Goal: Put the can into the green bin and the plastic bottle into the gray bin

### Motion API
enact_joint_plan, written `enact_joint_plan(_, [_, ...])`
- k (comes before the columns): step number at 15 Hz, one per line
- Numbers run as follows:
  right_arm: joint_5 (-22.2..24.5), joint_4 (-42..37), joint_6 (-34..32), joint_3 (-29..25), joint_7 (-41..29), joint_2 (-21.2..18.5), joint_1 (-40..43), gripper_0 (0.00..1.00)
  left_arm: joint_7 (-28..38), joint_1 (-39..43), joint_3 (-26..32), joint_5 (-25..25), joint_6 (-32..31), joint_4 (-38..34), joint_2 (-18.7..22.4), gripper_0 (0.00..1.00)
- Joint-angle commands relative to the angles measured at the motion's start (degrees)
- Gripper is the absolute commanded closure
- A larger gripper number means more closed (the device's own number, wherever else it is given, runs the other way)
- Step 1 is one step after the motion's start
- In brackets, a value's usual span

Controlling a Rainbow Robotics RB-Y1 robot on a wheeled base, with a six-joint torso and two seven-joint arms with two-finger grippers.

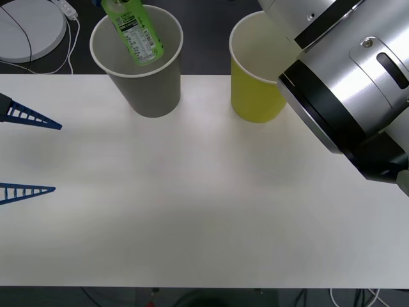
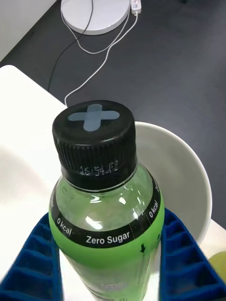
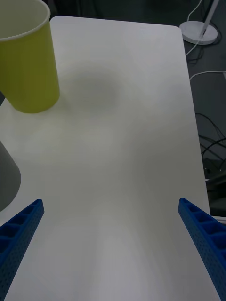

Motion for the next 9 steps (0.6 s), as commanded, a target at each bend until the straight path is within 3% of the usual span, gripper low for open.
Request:
enact_joint_plan(1, [0.1, -0.04, 0.11, -0.01, 0.0, -0.08, -0.01, 0.02, 0.0, 0.0, 0.0, 0.0, 0.0, 0.0, 0.0, 0.0])
enact_joint_plan(9, [-0.08, -0.04, 0.2, -0.1, 0.0, 0.01, -0.27, 0.0, 0.0, 0.0, 0.0, 0.0, 0.0, 0.0, 0.0, 0.0])
